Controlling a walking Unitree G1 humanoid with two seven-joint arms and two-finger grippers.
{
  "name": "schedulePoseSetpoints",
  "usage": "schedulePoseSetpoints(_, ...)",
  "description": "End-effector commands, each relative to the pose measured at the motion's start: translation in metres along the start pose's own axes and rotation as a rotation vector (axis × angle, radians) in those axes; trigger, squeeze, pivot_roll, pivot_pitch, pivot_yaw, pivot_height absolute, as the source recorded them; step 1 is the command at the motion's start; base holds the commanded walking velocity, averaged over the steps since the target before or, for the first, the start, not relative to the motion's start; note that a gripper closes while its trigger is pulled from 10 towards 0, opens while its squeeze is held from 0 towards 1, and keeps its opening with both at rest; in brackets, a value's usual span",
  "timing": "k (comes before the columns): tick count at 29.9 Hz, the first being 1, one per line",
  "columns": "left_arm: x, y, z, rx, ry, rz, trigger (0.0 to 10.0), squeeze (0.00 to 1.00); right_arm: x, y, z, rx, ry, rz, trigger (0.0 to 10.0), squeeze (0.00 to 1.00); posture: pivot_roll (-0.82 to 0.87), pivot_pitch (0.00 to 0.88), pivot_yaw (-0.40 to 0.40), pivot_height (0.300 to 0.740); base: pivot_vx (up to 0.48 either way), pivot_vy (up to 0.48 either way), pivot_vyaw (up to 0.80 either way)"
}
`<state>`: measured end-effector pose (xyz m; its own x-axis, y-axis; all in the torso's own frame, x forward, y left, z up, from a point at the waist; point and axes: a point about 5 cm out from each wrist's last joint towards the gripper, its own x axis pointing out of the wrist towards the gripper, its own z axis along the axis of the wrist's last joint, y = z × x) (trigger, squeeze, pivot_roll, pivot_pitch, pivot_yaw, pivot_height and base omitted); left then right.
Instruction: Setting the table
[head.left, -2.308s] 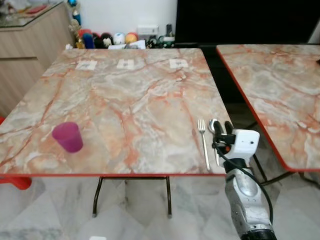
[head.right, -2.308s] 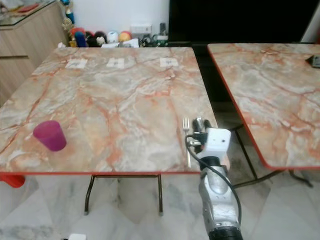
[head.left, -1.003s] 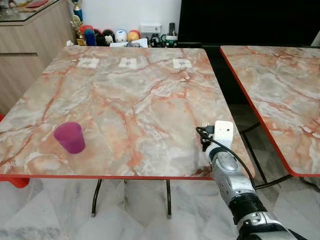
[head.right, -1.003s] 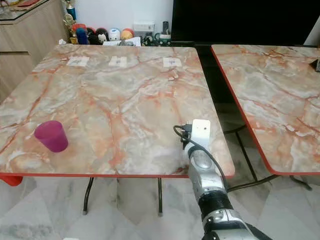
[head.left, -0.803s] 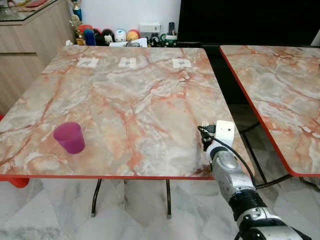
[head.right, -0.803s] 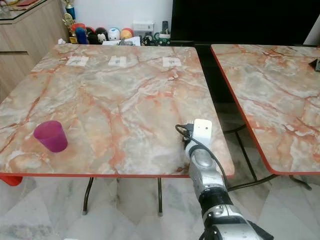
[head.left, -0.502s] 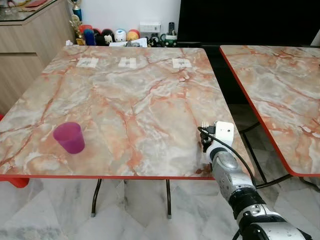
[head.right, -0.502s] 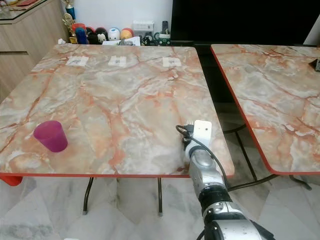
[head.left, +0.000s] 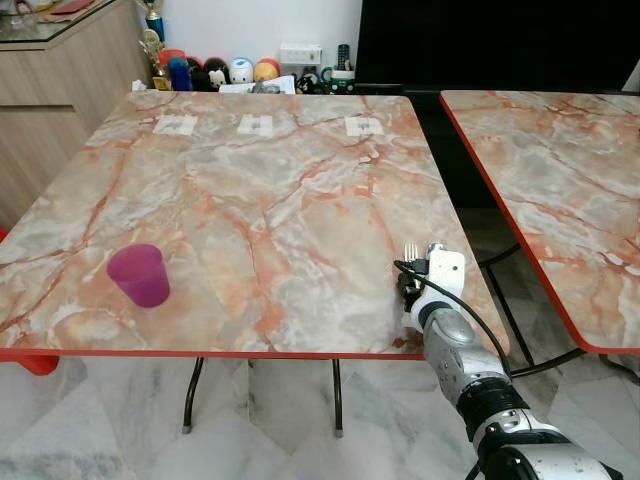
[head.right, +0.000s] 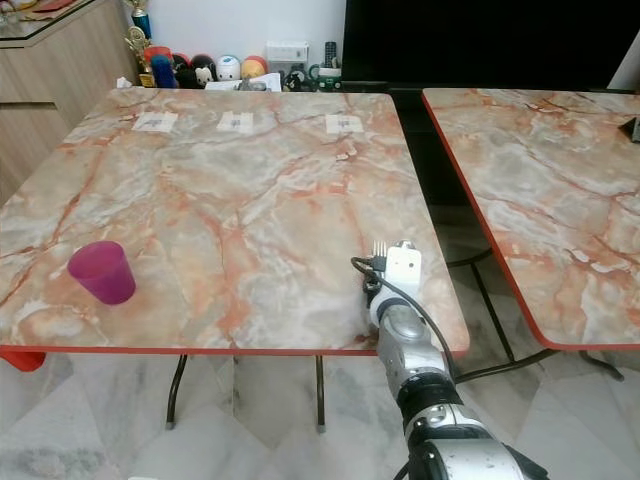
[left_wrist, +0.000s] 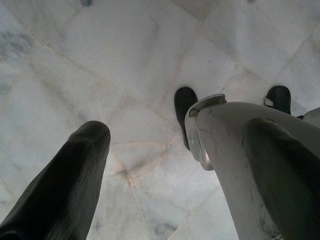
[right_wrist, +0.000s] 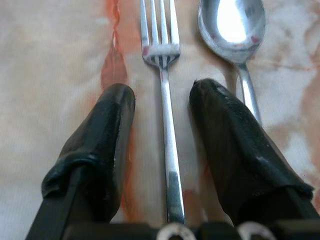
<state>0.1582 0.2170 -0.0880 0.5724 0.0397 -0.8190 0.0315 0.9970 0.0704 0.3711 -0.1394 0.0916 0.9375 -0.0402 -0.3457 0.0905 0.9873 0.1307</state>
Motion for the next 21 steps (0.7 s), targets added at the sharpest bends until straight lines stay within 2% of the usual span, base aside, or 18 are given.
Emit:
schedulePoseSetpoints(1,-0.002,-0.001,-0.011,-0.003,0.049,-0.004,10.0,0.0,0.0,-0.002,-0.007,0.014,0.038,-0.005,10.0,0.0,0.05,0.124,-0.025,0.74,0.0,0.0,0.0)
schedulePoseSetpoints(5,-0.002,-0.001,-0.012,-0.003,0.051,-0.007,10.0,0.0,-0.001,-0.003,-0.014,0.006,0.064,0.001,10.0,0.0,0.05,0.125,-0.025,0.74,0.0,0.0,0.0)
schedulePoseSetpoints(6,-0.002,-0.001,-0.012,-0.003,0.051,-0.007,10.0,0.0,-0.001,-0.004,-0.015,0.006,0.068,0.002,5.8,0.0,0.05,0.126,-0.024,0.74,0.0,0.0,0.0)
schedulePoseSetpoints(7,-0.002,-0.001,-0.012,-0.003,0.051,-0.008,10.0,0.0,-0.001,-0.004,-0.016,0.006,0.071,0.003,5.8,0.0,0.05,0.126,-0.024,0.74,0.0,0.0,0.0)
schedulePoseSetpoints(9,-0.002,-0.001,-0.012,-0.003,0.052,-0.009,10.0,0.0,-0.001,-0.005,-0.017,0.007,0.073,0.003,0.7,0.0,0.05,0.126,-0.024,0.74,0.0,0.0,0.0)
schedulePoseSetpoints(10,-0.002,-0.001,-0.012,-0.003,0.052,-0.01,10.0,0.0,-0.001,-0.005,-0.017,0.007,0.073,0.003,0.0,0.0,0.05,0.126,-0.024,0.74,0.0,0.0,0.0)
schedulePoseSetpoints(21,-0.003,0.0,-0.015,-0.001,0.061,-0.013,10.0,0.0,-0.002,-0.002,-0.02,-0.002,0.076,0.032,0.0,0.0,0.05,0.134,-0.023,0.74,0.0,0.0,0.0)
